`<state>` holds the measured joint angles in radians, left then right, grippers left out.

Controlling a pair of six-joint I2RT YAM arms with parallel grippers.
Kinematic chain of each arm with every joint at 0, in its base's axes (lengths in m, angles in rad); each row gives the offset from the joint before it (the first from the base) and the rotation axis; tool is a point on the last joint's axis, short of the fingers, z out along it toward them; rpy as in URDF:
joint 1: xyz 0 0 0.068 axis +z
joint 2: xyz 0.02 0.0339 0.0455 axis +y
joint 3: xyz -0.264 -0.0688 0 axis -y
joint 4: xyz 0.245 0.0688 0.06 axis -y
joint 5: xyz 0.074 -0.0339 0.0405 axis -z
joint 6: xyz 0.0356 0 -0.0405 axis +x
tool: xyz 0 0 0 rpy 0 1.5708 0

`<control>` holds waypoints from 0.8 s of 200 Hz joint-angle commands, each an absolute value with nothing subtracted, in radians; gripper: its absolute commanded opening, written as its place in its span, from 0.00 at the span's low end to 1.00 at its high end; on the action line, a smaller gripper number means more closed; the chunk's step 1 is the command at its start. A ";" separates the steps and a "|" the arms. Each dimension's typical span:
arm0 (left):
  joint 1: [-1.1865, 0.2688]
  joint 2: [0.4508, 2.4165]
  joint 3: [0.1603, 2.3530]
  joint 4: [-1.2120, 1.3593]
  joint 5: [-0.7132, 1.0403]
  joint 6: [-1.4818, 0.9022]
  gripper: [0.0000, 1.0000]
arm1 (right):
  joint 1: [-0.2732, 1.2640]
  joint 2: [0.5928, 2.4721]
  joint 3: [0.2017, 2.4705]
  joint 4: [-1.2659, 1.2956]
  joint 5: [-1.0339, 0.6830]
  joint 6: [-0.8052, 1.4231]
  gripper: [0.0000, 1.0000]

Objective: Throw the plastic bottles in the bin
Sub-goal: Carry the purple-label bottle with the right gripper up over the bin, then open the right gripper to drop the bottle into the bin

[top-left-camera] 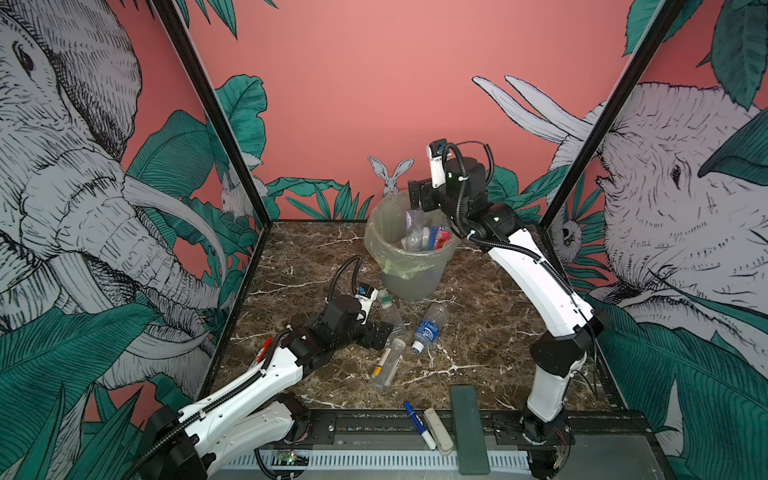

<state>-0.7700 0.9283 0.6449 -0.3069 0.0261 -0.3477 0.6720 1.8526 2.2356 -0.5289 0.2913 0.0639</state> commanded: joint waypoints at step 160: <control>-0.815 0.944 0.633 -0.370 -0.029 -0.360 1.00 | 0.663 1.483 1.798 -0.427 0.275 0.172 0.99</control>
<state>-0.8009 0.9443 0.6449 -0.3458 -0.0082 -0.3485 0.6670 1.5482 1.8660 -0.4679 0.2798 0.1165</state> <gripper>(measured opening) 0.994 0.987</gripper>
